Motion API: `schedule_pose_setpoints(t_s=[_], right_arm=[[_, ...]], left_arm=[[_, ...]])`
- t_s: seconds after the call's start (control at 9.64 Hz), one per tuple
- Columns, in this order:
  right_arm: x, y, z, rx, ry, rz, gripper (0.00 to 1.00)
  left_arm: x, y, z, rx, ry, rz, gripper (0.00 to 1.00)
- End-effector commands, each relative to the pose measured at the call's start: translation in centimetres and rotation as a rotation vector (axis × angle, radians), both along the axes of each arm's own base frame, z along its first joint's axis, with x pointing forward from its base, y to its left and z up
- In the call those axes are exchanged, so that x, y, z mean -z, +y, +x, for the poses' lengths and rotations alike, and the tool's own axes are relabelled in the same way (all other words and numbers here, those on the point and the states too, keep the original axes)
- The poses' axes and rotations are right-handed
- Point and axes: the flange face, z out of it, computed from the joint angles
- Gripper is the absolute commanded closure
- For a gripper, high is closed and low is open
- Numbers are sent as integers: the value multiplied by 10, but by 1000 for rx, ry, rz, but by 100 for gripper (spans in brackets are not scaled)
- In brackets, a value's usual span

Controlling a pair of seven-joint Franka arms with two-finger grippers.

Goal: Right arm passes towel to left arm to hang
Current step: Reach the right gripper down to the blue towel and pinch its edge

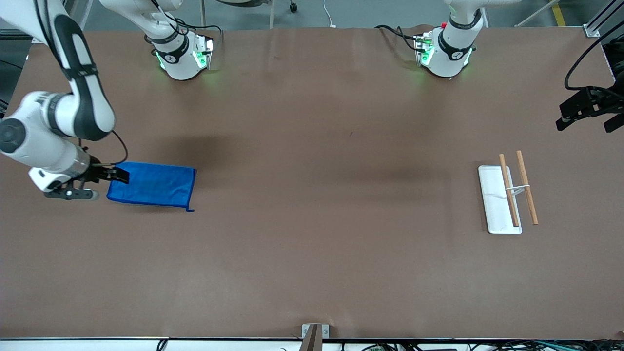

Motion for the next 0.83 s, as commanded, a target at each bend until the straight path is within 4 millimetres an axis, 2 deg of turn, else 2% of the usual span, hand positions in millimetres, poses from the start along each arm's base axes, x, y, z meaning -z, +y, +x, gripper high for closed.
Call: schedule_pose_setpoints(t_s=[0.0, 0.1, 0.41, 0.62, 0.73], right_arm=[[54, 2, -21, -28, -46, -16, 2], [69, 3, -29, -29, -60, -19, 3], [94, 3, -32, -24, -77, -26, 14], [95, 4, -32, -24, -71, -25, 29], [95, 4, -32, -22, -68, -25, 45]], left_arm=[[12, 2, 8, 2, 28, 21, 1], [12, 1, 7, 5, 28, 21, 1], [11, 1, 5, 3, 28, 21, 1], [13, 1, 5, -1, 33, 21, 0], [14, 1, 5, -6, 34, 19, 0]])
